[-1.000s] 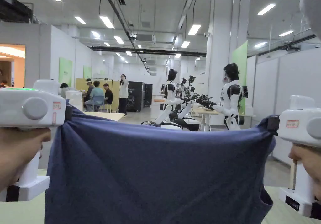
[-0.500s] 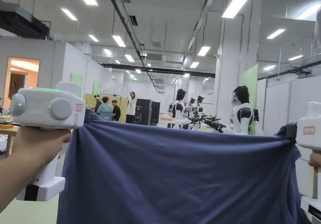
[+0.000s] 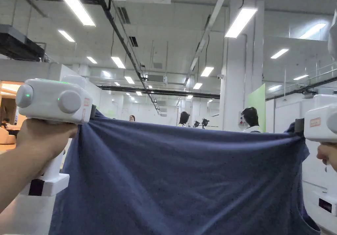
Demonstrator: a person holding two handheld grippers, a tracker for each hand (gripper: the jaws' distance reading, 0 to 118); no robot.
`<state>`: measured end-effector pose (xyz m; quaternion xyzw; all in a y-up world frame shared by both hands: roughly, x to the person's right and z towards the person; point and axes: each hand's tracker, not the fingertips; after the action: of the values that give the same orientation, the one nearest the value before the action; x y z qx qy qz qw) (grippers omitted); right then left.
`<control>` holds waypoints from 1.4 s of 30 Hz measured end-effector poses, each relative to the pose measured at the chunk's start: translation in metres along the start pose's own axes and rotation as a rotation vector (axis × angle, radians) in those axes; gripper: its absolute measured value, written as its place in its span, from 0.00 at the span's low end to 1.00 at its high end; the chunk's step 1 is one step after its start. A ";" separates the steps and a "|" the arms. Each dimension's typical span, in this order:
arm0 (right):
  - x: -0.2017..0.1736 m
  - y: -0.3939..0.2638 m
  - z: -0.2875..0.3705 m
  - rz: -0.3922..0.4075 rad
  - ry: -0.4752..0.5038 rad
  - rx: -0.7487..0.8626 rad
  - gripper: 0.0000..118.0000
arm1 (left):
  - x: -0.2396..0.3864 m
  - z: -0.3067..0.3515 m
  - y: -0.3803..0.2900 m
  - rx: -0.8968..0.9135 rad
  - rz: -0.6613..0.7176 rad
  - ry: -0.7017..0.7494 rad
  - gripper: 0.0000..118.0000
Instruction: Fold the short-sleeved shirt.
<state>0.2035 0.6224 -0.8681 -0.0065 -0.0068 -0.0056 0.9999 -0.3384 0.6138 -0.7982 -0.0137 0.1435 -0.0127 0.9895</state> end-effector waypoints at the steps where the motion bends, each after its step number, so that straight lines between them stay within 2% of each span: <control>1: -0.002 0.004 -0.006 0.001 -0.004 0.007 0.06 | 0.002 -0.008 0.003 0.006 -0.008 0.001 0.00; 6: -0.010 0.015 -0.037 0.012 -0.011 0.038 0.06 | 0.010 -0.044 0.005 0.027 -0.019 0.007 0.00; 13: -0.019 -0.002 -0.066 0.051 -0.021 0.025 0.06 | 0.018 -0.071 -0.021 0.014 -0.028 0.007 0.00; 18: -0.019 -0.033 -0.078 0.062 -0.007 -0.004 0.06 | 0.013 -0.101 -0.048 -0.024 -0.039 -0.003 0.00; 24: -0.014 -0.095 -0.086 0.066 0.014 -0.102 0.06 | 0.019 -0.090 -0.109 -0.119 -0.042 -0.018 0.00; 32: 0.010 -0.172 -0.047 0.043 0.026 -0.221 0.06 | 0.014 -0.054 -0.181 -0.241 -0.049 -0.060 0.00; 42: 0.048 -0.261 0.076 0.029 0.017 -0.367 0.06 | 0.013 0.054 -0.271 -0.411 -0.105 -0.131 0.00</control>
<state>0.2476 0.3616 -0.7885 -0.1890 0.0030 0.0078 0.9820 -0.3160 0.3438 -0.7418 -0.2235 0.0776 -0.0339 0.9710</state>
